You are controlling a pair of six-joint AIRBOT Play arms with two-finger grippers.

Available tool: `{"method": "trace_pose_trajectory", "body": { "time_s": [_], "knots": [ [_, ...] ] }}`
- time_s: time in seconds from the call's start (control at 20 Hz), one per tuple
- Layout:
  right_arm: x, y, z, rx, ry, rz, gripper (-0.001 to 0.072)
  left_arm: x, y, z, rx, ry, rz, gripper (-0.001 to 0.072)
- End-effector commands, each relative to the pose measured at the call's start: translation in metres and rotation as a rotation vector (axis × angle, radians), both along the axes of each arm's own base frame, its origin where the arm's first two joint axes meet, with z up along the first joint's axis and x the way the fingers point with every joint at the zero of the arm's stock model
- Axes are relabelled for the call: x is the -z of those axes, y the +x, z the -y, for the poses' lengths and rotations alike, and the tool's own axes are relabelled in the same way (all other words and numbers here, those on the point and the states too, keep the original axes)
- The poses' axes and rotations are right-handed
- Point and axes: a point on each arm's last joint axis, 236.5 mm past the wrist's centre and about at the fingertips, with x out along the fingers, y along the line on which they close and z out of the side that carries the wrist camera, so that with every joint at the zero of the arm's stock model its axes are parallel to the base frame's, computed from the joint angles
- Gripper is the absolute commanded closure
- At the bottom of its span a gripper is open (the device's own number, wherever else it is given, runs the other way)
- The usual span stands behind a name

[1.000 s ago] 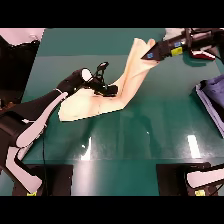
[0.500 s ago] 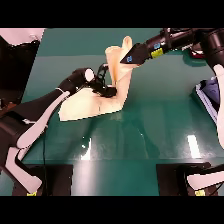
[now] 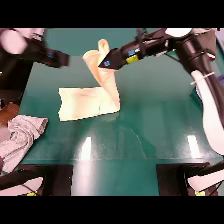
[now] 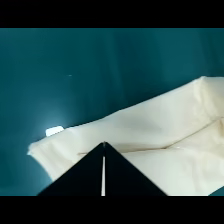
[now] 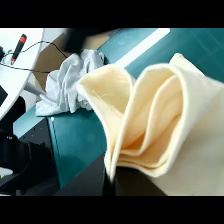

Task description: Fold the shirts.

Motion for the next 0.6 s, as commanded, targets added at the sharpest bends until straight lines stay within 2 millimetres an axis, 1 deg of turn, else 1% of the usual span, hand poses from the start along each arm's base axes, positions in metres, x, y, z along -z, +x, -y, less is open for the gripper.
{"method": "trace_pose_trajectory", "body": {
  "time_s": [0.0, 0.05, 0.15, 0.25, 0.3, 0.35, 0.4, 0.45, 0.5, 0.55],
  "knots": [
    [0.026, 0.009, -0.039, 0.009, 0.018, 0.016, 0.0696, -0.065, -0.037, -0.065, -0.116, 0.101, 0.130, 0.0685],
    [0.037, 0.012, -0.052, 0.014, 0.021, 0.013, 0.0696, -0.075, -0.045, -0.069, -0.122, 0.106, 0.148, 0.0685],
    [0.065, 0.013, -0.077, 0.020, 0.016, -0.008, 0.0693, -0.082, -0.057, -0.071, -0.125, 0.103, 0.149, 0.0685],
    [0.094, 0.014, -0.104, 0.027, 0.012, -0.006, 0.0693, -0.075, -0.065, -0.072, -0.127, 0.108, 0.105, 0.0685],
    [0.106, 0.013, -0.117, 0.031, 0.012, 0.005, 0.0679, -0.070, -0.068, -0.070, -0.121, 0.101, 0.085, 0.0685],
    [0.119, 0.010, -0.132, 0.031, 0.011, 0.015, 0.0510, -0.068, -0.070, -0.067, -0.113, 0.089, 0.072, 0.0685],
    [0.129, 0.005, -0.145, 0.032, 0.013, 0.025, 0.0251, -0.067, -0.071, -0.065, -0.109, 0.082, 0.067, 0.0685],
    [0.136, -0.004, -0.155, 0.019, 0.007, 0.022, 0.0106, -0.067, -0.071, -0.064, -0.108, 0.080, 0.067, 0.0685],
    [0.140, -0.013, -0.160, -0.011, -0.004, 0.018, 0.0084, -0.067, -0.071, -0.064, -0.107, 0.080, 0.067, 0.0685],
    [0.139, -0.022, -0.160, -0.048, -0.015, 0.014, 0.0084, -0.067, -0.071, -0.064, -0.108, 0.081, 0.066, 0.0685]
  ]
}}
